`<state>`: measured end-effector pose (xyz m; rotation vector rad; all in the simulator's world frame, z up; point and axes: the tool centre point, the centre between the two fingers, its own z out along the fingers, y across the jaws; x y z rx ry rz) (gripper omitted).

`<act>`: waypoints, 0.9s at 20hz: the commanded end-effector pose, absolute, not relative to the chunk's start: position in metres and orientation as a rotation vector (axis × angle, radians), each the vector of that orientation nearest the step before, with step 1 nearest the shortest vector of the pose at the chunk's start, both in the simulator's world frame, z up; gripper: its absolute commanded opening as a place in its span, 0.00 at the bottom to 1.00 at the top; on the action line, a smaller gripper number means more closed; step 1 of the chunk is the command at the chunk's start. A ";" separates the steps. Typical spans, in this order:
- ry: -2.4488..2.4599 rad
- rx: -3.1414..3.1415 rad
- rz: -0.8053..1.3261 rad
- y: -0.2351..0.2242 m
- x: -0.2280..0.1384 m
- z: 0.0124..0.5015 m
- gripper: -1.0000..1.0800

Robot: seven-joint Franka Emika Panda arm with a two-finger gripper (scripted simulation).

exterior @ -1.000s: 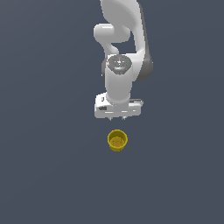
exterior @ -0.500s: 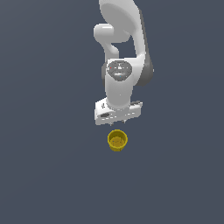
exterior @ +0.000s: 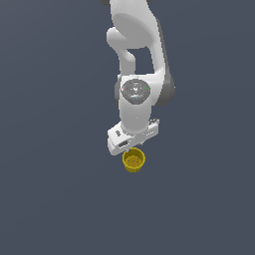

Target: Pick up the object and move it to a goal position.

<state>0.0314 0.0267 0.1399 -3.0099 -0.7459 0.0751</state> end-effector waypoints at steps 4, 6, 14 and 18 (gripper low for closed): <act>-0.961 -2.938 0.068 0.026 0.046 0.132 0.62; -1.036 -2.908 0.065 0.026 0.051 0.130 0.62; -1.323 -2.772 0.047 0.023 0.070 0.118 0.62; -1.455 -2.696 0.035 0.021 0.079 0.113 0.62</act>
